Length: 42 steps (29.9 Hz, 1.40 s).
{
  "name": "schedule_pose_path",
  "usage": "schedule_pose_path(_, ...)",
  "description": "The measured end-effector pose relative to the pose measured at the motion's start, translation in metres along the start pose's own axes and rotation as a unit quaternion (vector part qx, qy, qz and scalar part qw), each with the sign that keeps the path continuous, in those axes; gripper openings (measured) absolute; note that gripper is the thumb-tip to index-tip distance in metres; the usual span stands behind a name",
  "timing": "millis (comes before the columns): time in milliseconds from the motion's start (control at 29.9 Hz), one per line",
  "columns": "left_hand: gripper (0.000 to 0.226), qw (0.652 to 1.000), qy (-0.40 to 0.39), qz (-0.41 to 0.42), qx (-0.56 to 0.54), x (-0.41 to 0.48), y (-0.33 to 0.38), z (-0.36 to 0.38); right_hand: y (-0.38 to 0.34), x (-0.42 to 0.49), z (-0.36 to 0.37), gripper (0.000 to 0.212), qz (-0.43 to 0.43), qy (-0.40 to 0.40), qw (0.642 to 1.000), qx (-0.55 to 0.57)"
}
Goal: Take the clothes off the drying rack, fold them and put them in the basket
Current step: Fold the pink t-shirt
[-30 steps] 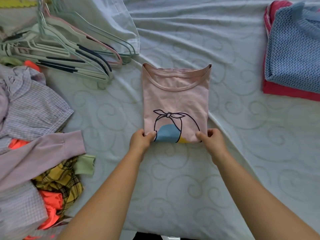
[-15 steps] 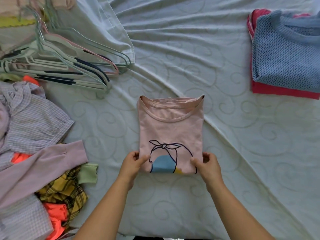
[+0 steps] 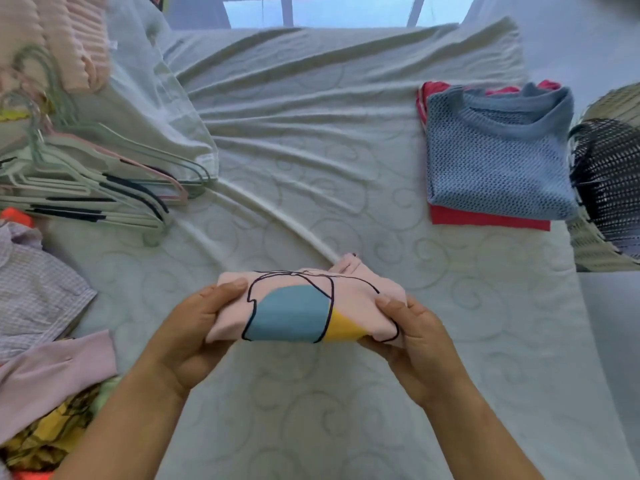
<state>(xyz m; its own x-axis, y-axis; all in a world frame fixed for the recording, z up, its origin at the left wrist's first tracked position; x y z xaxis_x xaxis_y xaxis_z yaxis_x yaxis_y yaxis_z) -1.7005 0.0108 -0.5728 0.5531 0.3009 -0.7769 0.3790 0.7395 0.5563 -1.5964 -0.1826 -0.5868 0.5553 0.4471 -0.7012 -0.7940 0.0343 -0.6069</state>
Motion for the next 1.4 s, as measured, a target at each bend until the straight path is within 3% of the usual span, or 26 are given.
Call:
schedule_pose_path(134, 0.018, 0.999, 0.016, 0.027, 0.019, 0.023, 0.030, 0.072, -0.093, 0.015, -0.027, 0.019, -0.056, -0.005, 0.998, -0.027)
schedule_pose_path(368, 0.017, 0.977, -0.106, 0.180, 0.043, 0.067, 0.095, 0.266, -0.292, 0.031, -0.090, 0.018, -0.221, 0.019, 0.972, -0.075)
schedule_pose_path(501, 0.011, 0.958, -0.131, 0.245, 0.072, 0.090, 0.103, 0.340, -0.348, 0.042, -0.140, 0.013, -0.280, 0.049, 0.954, -0.097)
schedule_pose_path(602, 0.013, 0.969, -0.080, 0.201, 0.116, 0.135, 0.061, 0.355, -0.331, 0.077, -0.198, 0.012, -0.254, 0.111, 0.950, -0.144)
schedule_pose_path(735, 0.016, 0.964, 0.039, 0.098, 0.243, 0.200, -0.032, 0.319, -0.242, 0.136, -0.274, 0.009, -0.104, 0.175, 0.954, -0.221)
schedule_pose_path(869, 0.016, 0.940, 0.105, 0.114, 0.305, 0.224, -0.079, 0.293, -0.196, 0.161, -0.307, 0.012, -0.080, 0.207, 0.958, -0.181)
schedule_pose_path(1103, 0.014, 0.937, 0.108, 0.143, 0.301, 0.219, -0.071, 0.288, -0.198, 0.161, -0.307, 0.019, -0.075, 0.205, 0.961, -0.169)
schedule_pose_path(1237, 0.024, 0.964, 0.083, 0.114, 0.224, 0.197, -0.066, 0.275, -0.185, 0.141, -0.297, 0.021, -0.074, 0.235, 0.965, -0.090)
schedule_pose_path(1404, 0.021, 0.985, 0.063, 0.064, 0.150, 0.139, -0.085, 0.195, -0.105, 0.116, -0.239, 0.021, 0.019, 0.211, 0.977, -0.028)
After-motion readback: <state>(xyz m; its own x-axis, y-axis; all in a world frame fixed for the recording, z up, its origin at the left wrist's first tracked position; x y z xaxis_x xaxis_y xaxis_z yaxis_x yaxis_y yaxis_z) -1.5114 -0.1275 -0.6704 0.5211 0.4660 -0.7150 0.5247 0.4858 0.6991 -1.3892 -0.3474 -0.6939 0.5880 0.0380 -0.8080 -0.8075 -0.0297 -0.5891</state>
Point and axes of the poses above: each hand's wrist, its own x-axis towards the middle knuckle, its own z-axis out of the palm, y = z × x, the point moved 8 cm from there along x, towards the middle knuckle
